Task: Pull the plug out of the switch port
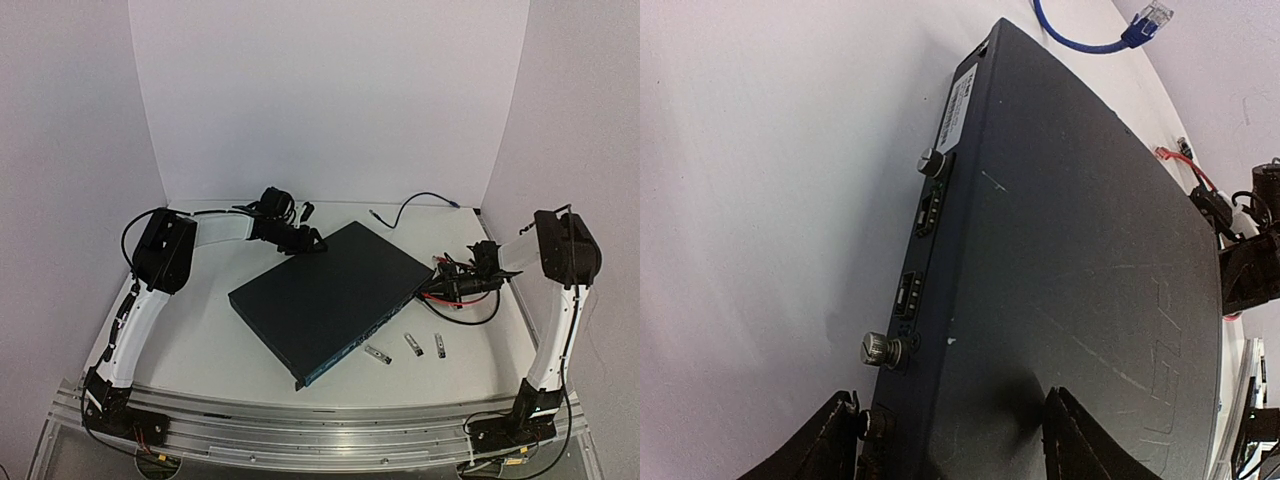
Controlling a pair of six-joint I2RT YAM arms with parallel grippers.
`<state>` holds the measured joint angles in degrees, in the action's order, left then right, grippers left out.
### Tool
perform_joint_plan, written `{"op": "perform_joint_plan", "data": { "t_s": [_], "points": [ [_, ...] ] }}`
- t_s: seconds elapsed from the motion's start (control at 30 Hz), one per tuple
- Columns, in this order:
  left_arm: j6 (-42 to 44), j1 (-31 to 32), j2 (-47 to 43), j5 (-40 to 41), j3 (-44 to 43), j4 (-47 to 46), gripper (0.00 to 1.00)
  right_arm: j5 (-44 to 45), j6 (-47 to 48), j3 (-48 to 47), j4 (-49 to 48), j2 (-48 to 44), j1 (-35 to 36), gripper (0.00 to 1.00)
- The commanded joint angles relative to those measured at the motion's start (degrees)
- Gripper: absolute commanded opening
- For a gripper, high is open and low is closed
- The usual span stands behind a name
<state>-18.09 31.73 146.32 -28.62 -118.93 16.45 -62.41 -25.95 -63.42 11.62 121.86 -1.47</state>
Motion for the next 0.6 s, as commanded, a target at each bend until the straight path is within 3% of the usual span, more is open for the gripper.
{"op": "perform_joint_plan", "data": {
  "t_s": [0.0, 0.17, 0.57],
  "points": [
    [0.8, 0.3, 5.1, 6.3, 2.0, 9.7, 0.62, 5.1, -3.7, 0.7, -4.5, 3.6, 1.2, 0.00],
    [0.7, 0.2, 5.5, 6.9, 1.5, 10.3, 0.62, 4.4, 3.4, 4.1, -5.6, 1.9, -0.2, 0.00],
    [-0.5, -0.1, 7.0, 7.7, -0.5, 12.2, 0.62, 3.0, 2.2, 8.5, -8.5, -0.5, -1.3, 0.00]
  ]
}}
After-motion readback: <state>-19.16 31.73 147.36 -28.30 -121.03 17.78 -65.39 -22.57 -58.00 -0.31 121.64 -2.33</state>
